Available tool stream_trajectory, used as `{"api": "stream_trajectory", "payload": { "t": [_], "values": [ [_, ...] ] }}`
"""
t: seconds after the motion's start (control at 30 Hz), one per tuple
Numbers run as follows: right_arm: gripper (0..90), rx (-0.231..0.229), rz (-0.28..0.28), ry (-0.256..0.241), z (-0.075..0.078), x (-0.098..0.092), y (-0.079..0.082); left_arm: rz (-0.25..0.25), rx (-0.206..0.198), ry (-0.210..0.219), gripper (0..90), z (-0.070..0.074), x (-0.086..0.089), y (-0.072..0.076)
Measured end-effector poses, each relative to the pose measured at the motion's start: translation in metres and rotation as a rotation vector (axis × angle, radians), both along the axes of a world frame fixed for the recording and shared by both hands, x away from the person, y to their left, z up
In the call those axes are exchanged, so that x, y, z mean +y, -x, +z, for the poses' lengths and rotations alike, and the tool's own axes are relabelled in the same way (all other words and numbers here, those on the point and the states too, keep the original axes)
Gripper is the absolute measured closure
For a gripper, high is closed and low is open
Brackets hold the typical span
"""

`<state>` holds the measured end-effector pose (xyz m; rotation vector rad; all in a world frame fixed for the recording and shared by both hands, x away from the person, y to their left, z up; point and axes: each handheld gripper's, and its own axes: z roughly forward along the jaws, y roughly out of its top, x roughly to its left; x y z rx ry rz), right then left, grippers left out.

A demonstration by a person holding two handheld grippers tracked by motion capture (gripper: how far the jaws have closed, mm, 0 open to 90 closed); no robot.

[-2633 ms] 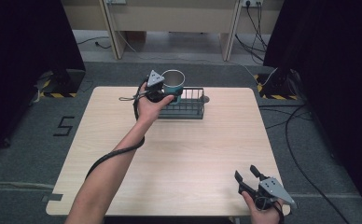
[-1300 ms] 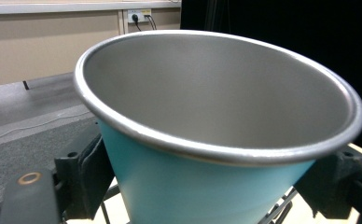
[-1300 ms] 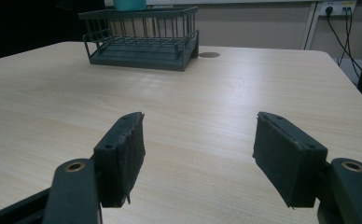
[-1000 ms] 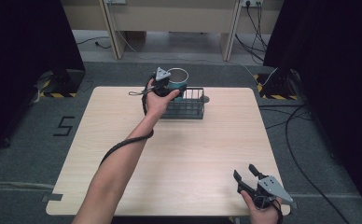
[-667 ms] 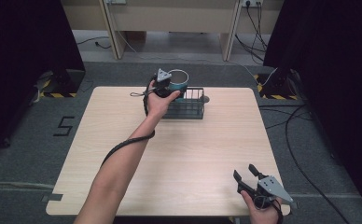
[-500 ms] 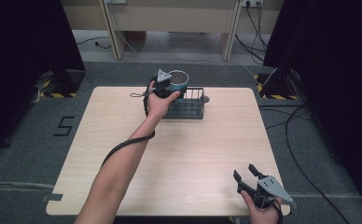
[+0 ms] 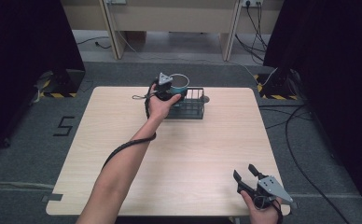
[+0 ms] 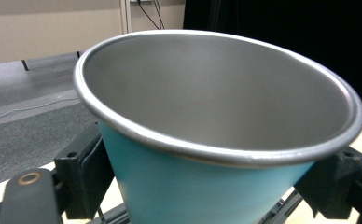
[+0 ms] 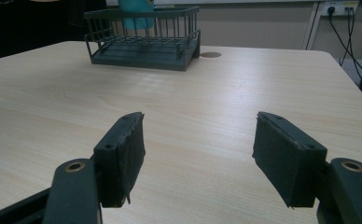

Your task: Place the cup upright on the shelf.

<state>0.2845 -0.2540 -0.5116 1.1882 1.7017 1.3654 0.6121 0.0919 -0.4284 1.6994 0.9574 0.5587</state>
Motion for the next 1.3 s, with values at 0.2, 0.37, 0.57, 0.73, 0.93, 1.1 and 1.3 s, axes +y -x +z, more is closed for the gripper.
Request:
{"api": "stream_trajectory", "payload": {
  "t": [0.2, 0.37, 0.57, 0.73, 0.93, 1.1, 1.3],
  "values": [
    [34.2, -0.001, 0.001, 0.001, 0.0, 0.0, 0.0, 0.001, 0.01, -0.003, 15.5, -0.004, -0.002, 0.0],
    [34.2, -0.001, 0.001, 0.002, 0.0, 0.0, 0.0, 0.001, 0.019, -0.01, 15.4, -0.008, -0.002, 0.0],
    [34.2, 0.0, 0.004, 0.003, 0.0, 0.0, 0.0, 0.003, 0.037, -0.023, 15.4, -0.013, 0.0, -0.001],
    [34.2, 0.0, 0.004, 0.003, 0.0, 0.001, 0.0, 0.007, 0.046, -0.023, 15.4, -0.017, 0.0, -0.001],
    [34.2, 0.001, 0.005, 0.002, 0.0, 0.001, 0.0, 0.006, 0.048, -0.024, 15.3, -0.017, 0.0, -0.001],
    [34.1, 0.0, 0.007, 0.006, 0.0, 0.001, 0.0, -0.002, 0.045, -0.055, 14.5, -0.017, 0.001, 0.0],
    [34.1, -0.001, 0.008, 0.007, 0.0, 0.002, 0.0, 0.001, 0.043, -0.048, 14.4, -0.016, 0.004, 0.002]
  ]
}}
